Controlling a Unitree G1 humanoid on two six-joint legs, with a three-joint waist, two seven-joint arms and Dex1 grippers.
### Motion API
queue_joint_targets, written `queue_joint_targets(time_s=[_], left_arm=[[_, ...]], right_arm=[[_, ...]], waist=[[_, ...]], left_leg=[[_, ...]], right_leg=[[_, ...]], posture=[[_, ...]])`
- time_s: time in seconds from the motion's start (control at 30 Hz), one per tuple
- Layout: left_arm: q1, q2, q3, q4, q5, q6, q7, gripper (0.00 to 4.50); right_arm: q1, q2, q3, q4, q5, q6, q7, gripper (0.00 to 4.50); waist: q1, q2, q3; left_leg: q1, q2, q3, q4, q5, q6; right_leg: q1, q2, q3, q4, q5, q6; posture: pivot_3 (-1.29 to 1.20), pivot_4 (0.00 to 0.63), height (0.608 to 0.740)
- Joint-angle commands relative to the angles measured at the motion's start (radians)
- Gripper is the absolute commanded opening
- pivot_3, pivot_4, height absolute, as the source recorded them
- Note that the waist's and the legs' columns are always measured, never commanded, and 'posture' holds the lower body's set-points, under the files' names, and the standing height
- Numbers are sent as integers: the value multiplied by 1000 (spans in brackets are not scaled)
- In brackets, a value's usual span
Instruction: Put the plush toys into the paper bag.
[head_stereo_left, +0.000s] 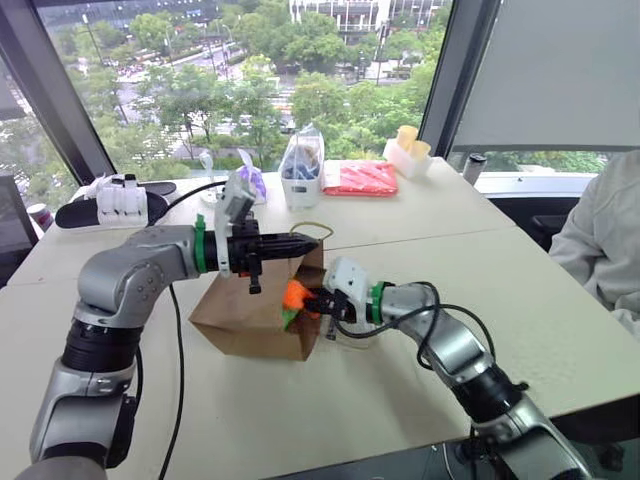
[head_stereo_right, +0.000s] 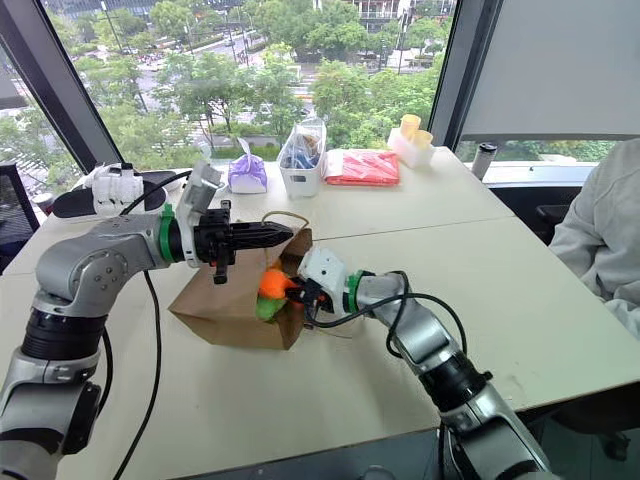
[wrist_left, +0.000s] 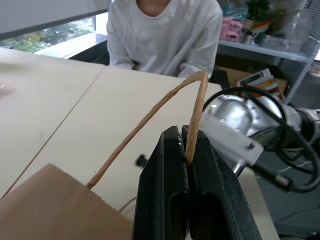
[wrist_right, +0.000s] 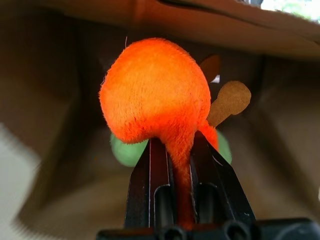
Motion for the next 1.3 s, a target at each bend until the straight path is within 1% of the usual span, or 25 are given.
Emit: queue_joint_targets(time_s=[0.03, 0.13, 0.3, 0.5, 0.53, 0.57, 0.6, 0.63, 0.7, 0.73, 0.77, 0.8, 1.07, 1.17, 1.3], left_arm=[[-32, 16, 55, -27, -51, 28, 3, 0], [-58, 27, 85, 2, -68, 38, 12, 0], [-87, 9, 139, 31, -117, 71, 55, 0], [-76, 3, 172, 19, -148, 92, 95, 0], [-64, 4, 175, 12, -151, 93, 101, 0], [-53, 4, 180, 7, -155, 93, 109, 0], [-44, 3, 183, 1, -159, 94, 116, 0], [-38, -2, 189, -2, -164, 96, 127, 0], [-20, -9, 198, -13, -169, 95, 148, 0], [-12, -11, 202, -17, -172, 94, 157, 0], [-3, -12, 203, -23, -176, 93, 164, 0], [5, -13, 204, -28, -179, 91, 171, 0], [33, -10, 198, -43, -191, 82, 189, 0], [29, -8, 188, -36, -186, 79, 180, 0], [21, -5, 184, -27, -182, 77, 174, 0]], right_arm=[[-65, 40, 0, 70, -26, -116, 26, 59], [-95, 52, 4, 113, -45, -172, 50, 59], [-140, 65, 24, 183, -87, -244, 90, 59], [-188, 78, 17, 252, -125, -291, 100, 59], [-193, 76, 11, 258, -131, -296, 96, 880], [-198, 73, 5, 263, -138, -300, 90, 1243], [-200, 71, 0, 264, -144, -303, 86, 1775], [-201, 68, -6, 263, -146, -305, 84, 2216], [-196, 59, -25, 236, -141, -296, 77, 3323], [-191, 53, -33, 220, -136, -286, 77, 3767], [-182, 42, -43, 195, -130, -272, 81, 4326], [-174, 34, -52, 173, -124, -261, 83, 4426], [-111, -3, -195, -3, -19, -122, 52, 4426], [-66, -49, -245, -93, 47, -56, 85, 4426], [-15, -84, -268, -191, 115, 25, 99, 4426]], waist=[[-3, 0, 0], [-3, 0, 0], [-5, 0, 0], [-5, 0, 0], [-5, 0, 0], [-5, 0, 0], [-5, 0, 0], [-5, 0, 0], [-5, 0, 0], [-5, 0, 0], [-4, 0, 0], [-4, 0, 0], [-3, 0, 0], [-2, 0, 0], [0, 0, 0]], left_leg=[[0, 0, 0, 0, 0, 0], [0, 0, 0, 0, 0, 0], [0, 0, 0, 0, 0, 0], [0, 0, -1, 0, 0, 0], [0, 0, -1, 0, 0, 0], [0, 0, -1, 0, 0, 0], [0, 0, -1, 0, 0, 0], [0, 0, -1, 0, 0, 0], [0, 0, -1, 0, 0, 0], [0, 0, -1, 0, 0, 0], [0, 0, -1, 0, 0, 0], [-1, 0, -1, 0, 0, 0], [-1, 0, -1, 0, 0, 0], [-1, 0, -1, 0, 0, 0], [-1, 0, -1, 0, 0, 0]], right_leg=[[0, 0, 0, 0, 0, 0], [0, 0, 0, 0, 0, 0], [0, 0, 0, 0, 0, 0], [-1, 0, 0, 1, 0, 0], [-1, 0, 0, 1, 0, 0], [-1, 0, 0, 1, 0, 0], [-1, 0, 0, 1, 0, 0], [-1, 0, 0, 1, 0, 0], [-1, 0, 0, 1, 0, 0], [-1, 0, 0, 1, 0, 0], [-1, 0, 0, 1, 0, 0], [-1, 0, 0, 1, 0, 0], [-1, 0, 0, 0, 0, 0], [-1, 0, 0, 0, 0, 0], [-1, 0, 0, 0, 0, 0]], posture=[[0, 150, 740], [0, 150, 740], [0, 150, 740], [0, 150, 740], [0, 150, 740], [0, 150, 740], [0, 150, 740], [0, 150, 740], [0, 150, 740], [0, 150, 740], [0, 150, 740], [0, 150, 740], [0, 150, 740], [0, 150, 740], [0, 150, 740]])
